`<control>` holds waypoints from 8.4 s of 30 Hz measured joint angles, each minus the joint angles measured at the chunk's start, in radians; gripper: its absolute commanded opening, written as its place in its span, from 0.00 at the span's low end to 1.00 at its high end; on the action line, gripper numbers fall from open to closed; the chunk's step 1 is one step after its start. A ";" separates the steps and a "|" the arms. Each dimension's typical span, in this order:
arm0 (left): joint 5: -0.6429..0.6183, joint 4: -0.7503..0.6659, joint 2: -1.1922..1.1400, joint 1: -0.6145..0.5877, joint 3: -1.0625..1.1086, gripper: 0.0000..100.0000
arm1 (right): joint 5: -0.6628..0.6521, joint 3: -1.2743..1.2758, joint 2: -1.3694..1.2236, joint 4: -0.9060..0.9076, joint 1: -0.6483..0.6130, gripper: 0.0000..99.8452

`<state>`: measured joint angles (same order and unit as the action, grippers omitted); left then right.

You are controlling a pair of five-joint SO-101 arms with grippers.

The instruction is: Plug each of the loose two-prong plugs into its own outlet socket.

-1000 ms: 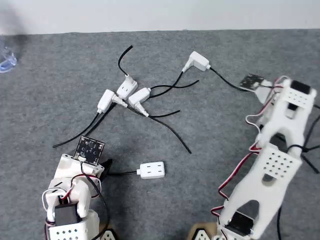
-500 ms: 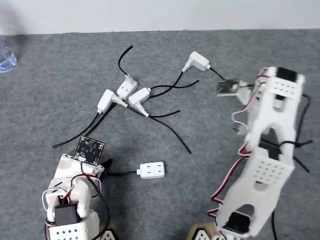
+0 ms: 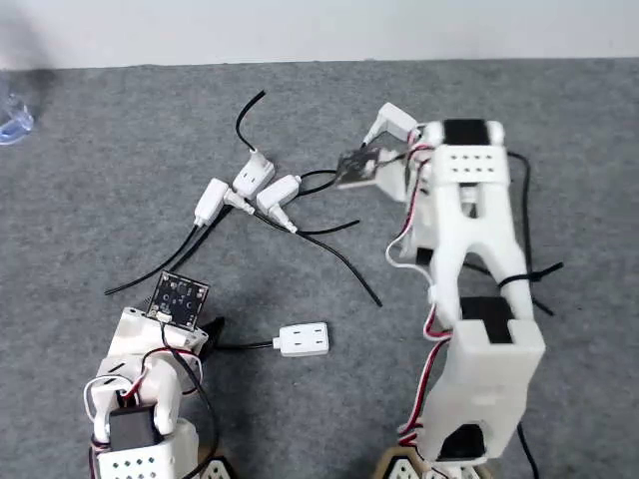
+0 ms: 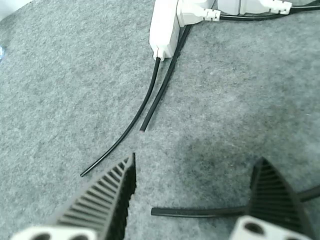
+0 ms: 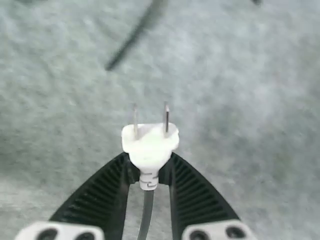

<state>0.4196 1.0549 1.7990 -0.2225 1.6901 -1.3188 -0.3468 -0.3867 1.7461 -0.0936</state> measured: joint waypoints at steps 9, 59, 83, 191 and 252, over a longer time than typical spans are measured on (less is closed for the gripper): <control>0.000 0.000 0.000 0.000 0.000 0.34 | -0.015 0.694 0.345 -0.422 -0.063 0.01; 0.000 0.000 0.000 0.000 0.000 0.34 | -0.017 1.289 0.675 -0.686 -0.144 0.18; 0.000 0.000 0.000 0.000 0.000 0.34 | -0.064 1.364 0.700 -0.819 -0.138 0.03; -0.980 -0.310 0.009 0.707 0.000 0.32 | 0.580 1.010 1.347 -0.285 -0.391 0.01; -0.980 -0.316 0.009 0.712 -0.002 0.33 | 0.660 1.111 1.507 -0.344 -0.430 0.01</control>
<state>-0.5608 0.7388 1.8082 0.4895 1.6886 -0.6590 0.7641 1.1201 1.4024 -0.5232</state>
